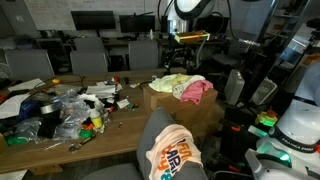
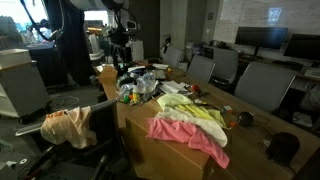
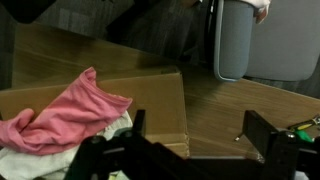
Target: Remove all the clothes from the top of the box and hang them on the chair
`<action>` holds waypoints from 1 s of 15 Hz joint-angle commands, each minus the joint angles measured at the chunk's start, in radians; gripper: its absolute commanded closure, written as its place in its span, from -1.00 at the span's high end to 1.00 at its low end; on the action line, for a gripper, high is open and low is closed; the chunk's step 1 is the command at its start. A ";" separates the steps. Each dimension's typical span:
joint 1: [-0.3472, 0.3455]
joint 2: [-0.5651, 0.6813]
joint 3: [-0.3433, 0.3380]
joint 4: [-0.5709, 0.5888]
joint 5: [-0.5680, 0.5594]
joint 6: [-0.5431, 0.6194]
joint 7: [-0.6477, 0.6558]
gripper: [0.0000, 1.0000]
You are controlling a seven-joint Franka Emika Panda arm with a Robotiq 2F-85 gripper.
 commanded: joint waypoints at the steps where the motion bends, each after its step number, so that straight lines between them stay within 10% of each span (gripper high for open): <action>1: -0.005 -0.014 -0.003 -0.073 0.007 0.058 0.105 1.00; 15: -0.030 0.083 -0.053 -0.250 0.043 0.181 0.236 1.00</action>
